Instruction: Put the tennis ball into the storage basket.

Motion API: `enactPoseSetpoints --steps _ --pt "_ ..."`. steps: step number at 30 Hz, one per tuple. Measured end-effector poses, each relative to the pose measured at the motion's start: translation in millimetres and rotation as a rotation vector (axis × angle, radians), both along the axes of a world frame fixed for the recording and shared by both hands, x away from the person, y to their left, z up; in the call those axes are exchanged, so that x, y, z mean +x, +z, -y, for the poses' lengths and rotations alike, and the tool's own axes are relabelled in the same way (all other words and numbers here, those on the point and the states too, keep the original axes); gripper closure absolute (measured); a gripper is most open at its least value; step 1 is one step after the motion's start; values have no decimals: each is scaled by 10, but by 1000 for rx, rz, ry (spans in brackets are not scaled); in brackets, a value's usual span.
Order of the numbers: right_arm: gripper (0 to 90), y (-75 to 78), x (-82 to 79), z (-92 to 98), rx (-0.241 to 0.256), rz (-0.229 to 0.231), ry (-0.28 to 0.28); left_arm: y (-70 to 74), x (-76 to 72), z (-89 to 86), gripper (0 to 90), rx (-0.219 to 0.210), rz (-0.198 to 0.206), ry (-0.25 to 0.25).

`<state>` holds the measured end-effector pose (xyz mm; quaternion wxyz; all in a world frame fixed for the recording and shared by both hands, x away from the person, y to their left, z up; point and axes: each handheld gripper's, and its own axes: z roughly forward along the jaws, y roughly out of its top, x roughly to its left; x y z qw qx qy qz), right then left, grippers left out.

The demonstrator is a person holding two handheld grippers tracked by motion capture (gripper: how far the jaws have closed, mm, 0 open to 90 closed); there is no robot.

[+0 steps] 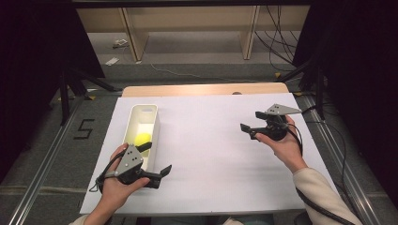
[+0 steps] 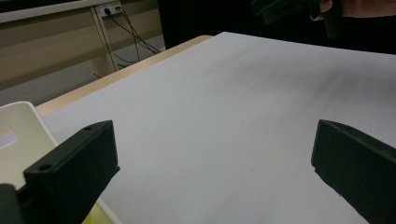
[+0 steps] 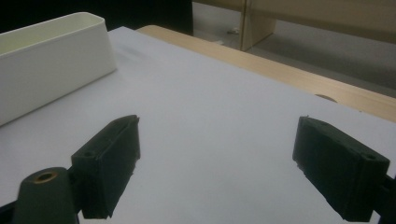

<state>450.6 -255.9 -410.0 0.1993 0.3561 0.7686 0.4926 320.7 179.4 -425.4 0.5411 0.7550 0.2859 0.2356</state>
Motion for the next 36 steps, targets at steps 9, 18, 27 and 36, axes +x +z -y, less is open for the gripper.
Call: enactPoseSetpoints --steps 9,18,27,36 --pt "155 -24 -148 125 1 5 -18 1 -2 -4 0 0 0 2" --pt "155 -54 -286 232 -1 5 -32 4 -5 -6 0 -2 1 3" --pt "155 -98 -380 299 -9 -2 -40 5 -4 -4 0 0 2 3" --pt "155 -104 -414 316 -6 11 -39 5 1 -11 0 -3 2 3"
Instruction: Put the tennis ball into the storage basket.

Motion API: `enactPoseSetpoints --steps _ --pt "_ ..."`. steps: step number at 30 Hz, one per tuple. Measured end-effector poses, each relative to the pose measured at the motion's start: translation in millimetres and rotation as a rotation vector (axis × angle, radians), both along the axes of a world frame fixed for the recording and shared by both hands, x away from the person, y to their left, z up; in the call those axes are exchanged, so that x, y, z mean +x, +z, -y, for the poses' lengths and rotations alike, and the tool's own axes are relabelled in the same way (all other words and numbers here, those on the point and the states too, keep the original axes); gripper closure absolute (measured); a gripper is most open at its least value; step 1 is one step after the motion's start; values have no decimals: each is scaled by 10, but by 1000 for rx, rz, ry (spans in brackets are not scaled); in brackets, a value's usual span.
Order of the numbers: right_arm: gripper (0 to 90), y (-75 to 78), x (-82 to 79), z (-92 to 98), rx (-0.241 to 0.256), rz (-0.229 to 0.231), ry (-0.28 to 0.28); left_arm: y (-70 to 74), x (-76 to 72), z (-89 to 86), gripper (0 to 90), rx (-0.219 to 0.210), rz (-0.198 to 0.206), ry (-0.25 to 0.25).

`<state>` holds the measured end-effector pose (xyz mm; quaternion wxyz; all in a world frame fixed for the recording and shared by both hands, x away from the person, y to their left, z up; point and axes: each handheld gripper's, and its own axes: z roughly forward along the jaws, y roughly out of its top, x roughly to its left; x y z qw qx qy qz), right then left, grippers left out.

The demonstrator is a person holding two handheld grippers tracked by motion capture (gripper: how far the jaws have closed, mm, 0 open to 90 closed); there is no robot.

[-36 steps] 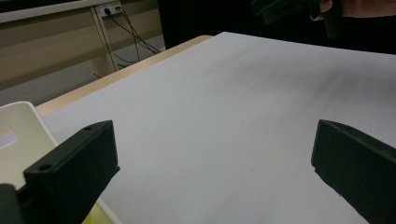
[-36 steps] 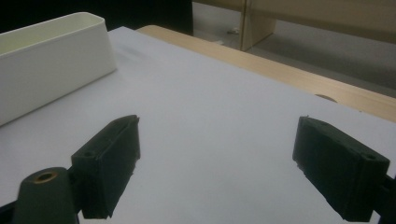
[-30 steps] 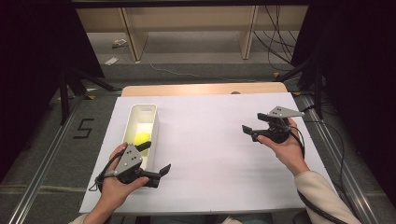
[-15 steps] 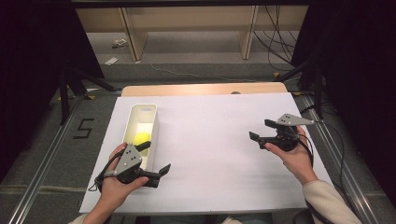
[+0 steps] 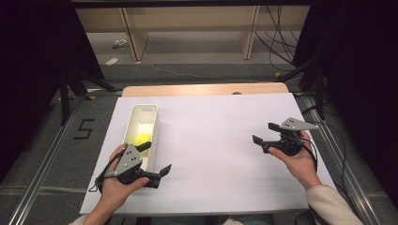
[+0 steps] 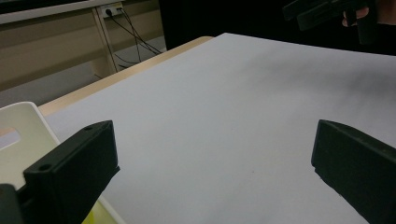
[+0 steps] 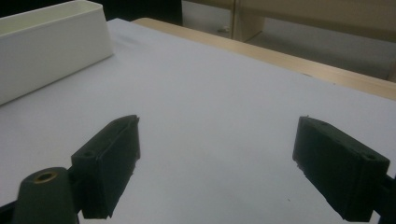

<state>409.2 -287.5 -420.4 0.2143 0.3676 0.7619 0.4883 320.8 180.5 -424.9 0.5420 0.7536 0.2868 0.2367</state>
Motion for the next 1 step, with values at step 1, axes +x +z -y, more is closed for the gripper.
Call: enactPoseSetpoints --steps 1 --pt "155 2 -2 4 6 1 -5 0 1 1 0 1 1 0"
